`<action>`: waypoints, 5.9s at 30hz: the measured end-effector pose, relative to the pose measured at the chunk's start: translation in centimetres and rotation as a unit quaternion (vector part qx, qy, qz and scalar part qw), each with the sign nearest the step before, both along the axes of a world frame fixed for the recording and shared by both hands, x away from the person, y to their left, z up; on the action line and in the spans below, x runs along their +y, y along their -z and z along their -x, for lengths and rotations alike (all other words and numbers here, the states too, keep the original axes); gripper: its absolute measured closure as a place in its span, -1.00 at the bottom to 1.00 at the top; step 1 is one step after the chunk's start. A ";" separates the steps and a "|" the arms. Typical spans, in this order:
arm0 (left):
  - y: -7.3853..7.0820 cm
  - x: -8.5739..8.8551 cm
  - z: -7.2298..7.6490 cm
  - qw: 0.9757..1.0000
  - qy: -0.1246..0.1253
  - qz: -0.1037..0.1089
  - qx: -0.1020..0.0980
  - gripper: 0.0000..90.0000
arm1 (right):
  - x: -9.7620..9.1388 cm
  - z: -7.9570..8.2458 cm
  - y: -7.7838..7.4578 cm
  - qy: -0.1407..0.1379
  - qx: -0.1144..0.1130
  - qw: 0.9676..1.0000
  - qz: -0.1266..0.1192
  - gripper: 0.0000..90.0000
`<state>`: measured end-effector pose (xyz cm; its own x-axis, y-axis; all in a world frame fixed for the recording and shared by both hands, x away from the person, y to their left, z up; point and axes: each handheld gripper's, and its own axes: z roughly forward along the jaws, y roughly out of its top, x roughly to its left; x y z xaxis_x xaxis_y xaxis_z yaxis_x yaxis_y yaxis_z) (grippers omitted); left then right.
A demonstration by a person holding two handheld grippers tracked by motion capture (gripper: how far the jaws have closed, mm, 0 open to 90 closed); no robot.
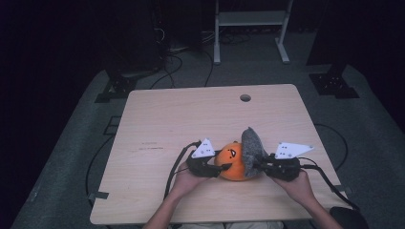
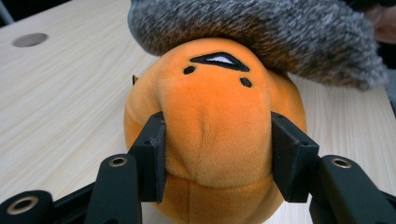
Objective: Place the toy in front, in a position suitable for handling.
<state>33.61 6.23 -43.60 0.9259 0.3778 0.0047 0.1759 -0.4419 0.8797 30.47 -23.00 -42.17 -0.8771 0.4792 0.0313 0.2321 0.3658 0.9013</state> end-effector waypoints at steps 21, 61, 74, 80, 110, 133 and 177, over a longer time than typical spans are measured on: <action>0.2 4.9 1.8 0.999 -0.036 0.001 0.005 -0.08 | 3.4 0.4 0.9 -0.027 -0.001 0.999 0.031 0.81; 0.4 4.9 1.5 0.999 -0.037 0.008 0.009 -0.17 | 3.8 1.1 1.1 -0.017 -0.006 1.000 0.018 0.81; 0.4 4.7 1.4 1.000 -0.028 0.006 0.001 -0.16 | 2.9 1.7 2.0 -0.003 0.001 1.000 0.017 0.81; 0.3 4.7 1.2 1.000 -0.025 0.008 0.002 -0.21 | 2.2 0.3 1.5 0.027 0.004 1.000 -0.007 0.81; 0.7 4.9 1.4 0.999 -0.025 -0.006 0.020 -0.08 | 5.2 1.8 0.4 -0.007 -0.040 0.999 0.018 0.81; 0.2 4.5 1.5 1.000 -0.028 0.004 0.003 -0.05 | 4.2 1.4 -0.1 0.010 -0.050 0.998 0.032 0.81; 0.1 2.6 3.2 0.999 0.000 -0.018 -0.031 -0.24 | 5.8 0.2 -2.7 0.001 -0.057 0.998 0.009 0.82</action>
<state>30.39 8.79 -43.74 0.9235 0.3760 0.0757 0.1210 -0.4730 0.8727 30.29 -17.25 -39.49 -0.8739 0.4798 -0.0778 0.1282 0.3818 0.9153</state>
